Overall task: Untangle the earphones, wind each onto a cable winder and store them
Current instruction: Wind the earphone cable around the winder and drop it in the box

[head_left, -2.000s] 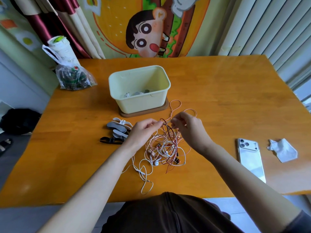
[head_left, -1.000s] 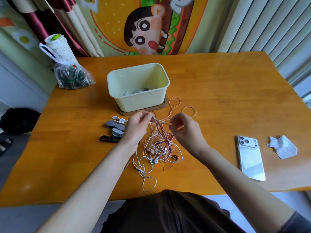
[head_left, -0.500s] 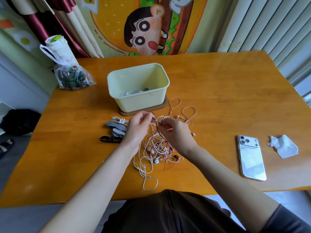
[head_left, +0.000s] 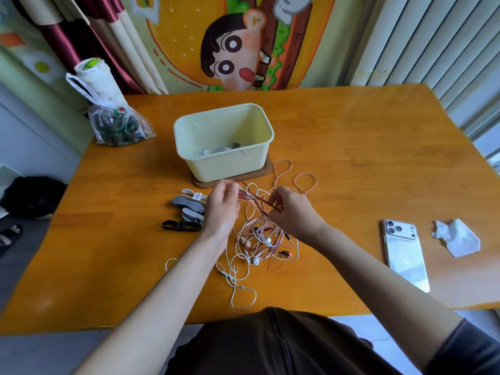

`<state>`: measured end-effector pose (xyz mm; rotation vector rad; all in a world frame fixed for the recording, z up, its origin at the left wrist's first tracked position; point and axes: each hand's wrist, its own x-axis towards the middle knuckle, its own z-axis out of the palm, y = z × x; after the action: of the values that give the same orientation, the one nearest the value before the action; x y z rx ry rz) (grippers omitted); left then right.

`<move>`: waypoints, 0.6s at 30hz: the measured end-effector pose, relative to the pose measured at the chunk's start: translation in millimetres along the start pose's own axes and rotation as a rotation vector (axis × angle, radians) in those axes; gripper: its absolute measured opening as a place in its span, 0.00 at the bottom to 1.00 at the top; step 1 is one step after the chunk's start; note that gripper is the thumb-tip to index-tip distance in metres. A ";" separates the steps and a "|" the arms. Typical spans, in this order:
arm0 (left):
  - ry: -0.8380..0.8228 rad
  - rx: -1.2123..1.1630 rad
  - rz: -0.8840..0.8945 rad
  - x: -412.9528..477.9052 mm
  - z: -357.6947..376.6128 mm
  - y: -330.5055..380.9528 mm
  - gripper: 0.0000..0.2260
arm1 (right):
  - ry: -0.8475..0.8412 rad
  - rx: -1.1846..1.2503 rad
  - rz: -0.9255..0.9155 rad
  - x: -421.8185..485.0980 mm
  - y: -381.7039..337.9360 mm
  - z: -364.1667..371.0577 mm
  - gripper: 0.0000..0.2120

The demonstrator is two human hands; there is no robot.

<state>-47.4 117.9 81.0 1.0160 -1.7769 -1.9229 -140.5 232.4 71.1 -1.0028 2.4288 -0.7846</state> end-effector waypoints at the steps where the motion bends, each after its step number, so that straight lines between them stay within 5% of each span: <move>1: 0.013 -0.016 0.001 1.0 -1.5 1.2 0.08 | 0.022 0.004 -0.002 1.2 0.6 0.2 0.11; 18: 0.137 0.023 -0.005 10.6 -10.8 1.8 0.07 | 0.210 -0.032 0.240 12.4 40.8 -8.3 0.09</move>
<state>-47.7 102.7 80.1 1.1328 -1.7255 -1.7935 -174.1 250.0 50.0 -0.6497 2.6834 -0.8022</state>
